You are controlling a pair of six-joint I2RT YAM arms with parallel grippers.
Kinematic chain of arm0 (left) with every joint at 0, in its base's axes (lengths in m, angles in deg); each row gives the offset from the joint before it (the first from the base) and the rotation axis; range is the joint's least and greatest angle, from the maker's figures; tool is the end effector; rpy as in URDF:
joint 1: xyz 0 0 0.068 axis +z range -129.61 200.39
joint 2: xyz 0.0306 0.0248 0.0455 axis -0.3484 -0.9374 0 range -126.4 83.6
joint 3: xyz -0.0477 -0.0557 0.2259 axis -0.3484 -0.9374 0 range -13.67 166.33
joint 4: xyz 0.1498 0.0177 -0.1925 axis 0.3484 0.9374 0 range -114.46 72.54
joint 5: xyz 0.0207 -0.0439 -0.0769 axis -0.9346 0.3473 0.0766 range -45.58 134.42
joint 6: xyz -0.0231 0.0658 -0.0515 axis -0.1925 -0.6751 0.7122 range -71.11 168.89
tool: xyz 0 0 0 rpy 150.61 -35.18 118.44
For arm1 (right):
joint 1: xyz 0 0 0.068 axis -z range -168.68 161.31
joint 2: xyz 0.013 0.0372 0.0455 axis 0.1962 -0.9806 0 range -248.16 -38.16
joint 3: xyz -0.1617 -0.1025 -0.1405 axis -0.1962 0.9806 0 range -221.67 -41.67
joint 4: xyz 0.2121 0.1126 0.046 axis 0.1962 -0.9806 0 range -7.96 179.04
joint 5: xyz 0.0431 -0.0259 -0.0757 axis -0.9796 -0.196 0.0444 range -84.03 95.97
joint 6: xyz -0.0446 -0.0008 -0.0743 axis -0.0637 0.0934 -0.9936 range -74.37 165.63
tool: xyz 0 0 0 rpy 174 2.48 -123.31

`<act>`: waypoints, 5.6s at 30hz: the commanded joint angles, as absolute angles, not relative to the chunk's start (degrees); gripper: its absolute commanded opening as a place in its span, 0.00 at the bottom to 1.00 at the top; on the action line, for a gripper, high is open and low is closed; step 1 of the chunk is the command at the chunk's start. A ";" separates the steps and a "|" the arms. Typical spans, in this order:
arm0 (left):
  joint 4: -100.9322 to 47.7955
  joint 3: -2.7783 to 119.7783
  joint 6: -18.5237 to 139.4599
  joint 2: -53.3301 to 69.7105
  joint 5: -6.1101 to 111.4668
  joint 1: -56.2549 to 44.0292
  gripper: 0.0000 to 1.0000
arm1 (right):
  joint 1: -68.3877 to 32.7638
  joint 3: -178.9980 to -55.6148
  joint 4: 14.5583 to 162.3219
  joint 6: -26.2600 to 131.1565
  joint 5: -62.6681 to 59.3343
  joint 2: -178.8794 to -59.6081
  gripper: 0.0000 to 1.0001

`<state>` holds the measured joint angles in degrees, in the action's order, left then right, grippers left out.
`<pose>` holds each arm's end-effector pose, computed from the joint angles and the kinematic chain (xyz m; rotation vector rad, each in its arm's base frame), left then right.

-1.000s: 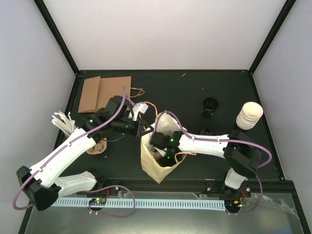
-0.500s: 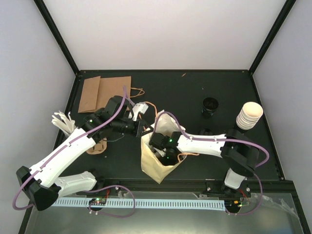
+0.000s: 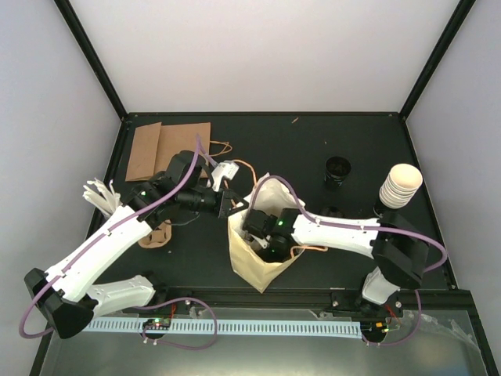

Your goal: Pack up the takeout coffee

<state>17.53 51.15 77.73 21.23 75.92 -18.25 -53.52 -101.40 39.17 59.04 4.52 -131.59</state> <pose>0.1673 -0.1851 0.2959 0.5287 2.3912 -1.2048 0.1140 0.2474 0.1149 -1.3329 2.7626 0.1390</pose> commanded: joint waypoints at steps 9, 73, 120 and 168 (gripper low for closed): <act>18.42 55.41 75.55 19.72 78.81 -18.81 0.02 | -53.64 -111.19 32.25 59.30 8.41 -123.79 1.00; 30.86 64.29 54.51 17.32 46.21 -29.44 0.02 | -53.55 -125.22 27.12 61.59 13.17 -118.38 0.98; 20.99 53.55 32.41 23.17 26.23 -35.04 0.02 | -53.42 -101.59 39.65 76.60 27.84 -90.23 1.00; 19.32 51.99 43.37 26.78 19.99 -47.65 0.03 | -54.04 -90.48 47.57 72.79 19.31 -83.22 1.00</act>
<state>20.48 49.57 40.18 27.09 24.82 -47.25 -53.70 -86.23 46.95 71.70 14.99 -85.32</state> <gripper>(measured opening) 0.034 1.000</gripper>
